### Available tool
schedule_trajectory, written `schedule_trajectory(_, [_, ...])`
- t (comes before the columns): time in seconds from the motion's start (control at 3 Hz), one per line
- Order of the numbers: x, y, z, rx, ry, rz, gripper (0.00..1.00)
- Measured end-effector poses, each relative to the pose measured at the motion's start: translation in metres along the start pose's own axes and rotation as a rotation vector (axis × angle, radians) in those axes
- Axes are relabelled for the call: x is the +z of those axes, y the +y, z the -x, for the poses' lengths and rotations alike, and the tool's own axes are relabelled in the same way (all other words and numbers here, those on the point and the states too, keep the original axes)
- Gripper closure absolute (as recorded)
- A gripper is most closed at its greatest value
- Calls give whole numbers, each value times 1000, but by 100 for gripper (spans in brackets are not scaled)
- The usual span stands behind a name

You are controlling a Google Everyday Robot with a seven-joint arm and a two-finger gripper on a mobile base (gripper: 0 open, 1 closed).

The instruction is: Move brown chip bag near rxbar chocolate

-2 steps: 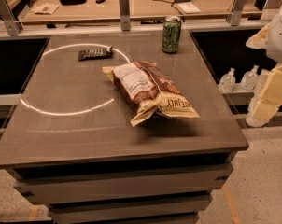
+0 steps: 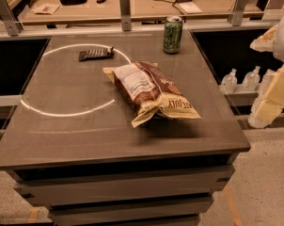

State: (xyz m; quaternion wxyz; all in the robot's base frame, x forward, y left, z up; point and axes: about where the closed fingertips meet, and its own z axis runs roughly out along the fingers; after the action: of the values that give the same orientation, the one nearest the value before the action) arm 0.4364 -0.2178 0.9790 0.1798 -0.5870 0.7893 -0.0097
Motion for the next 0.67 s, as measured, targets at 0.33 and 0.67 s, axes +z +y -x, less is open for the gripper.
schedule_trajectory(0.33, [-6,3,4,107,-96,30,0])
schedule_trajectory(0.67, [-9,8,26,203,-168,43,0])
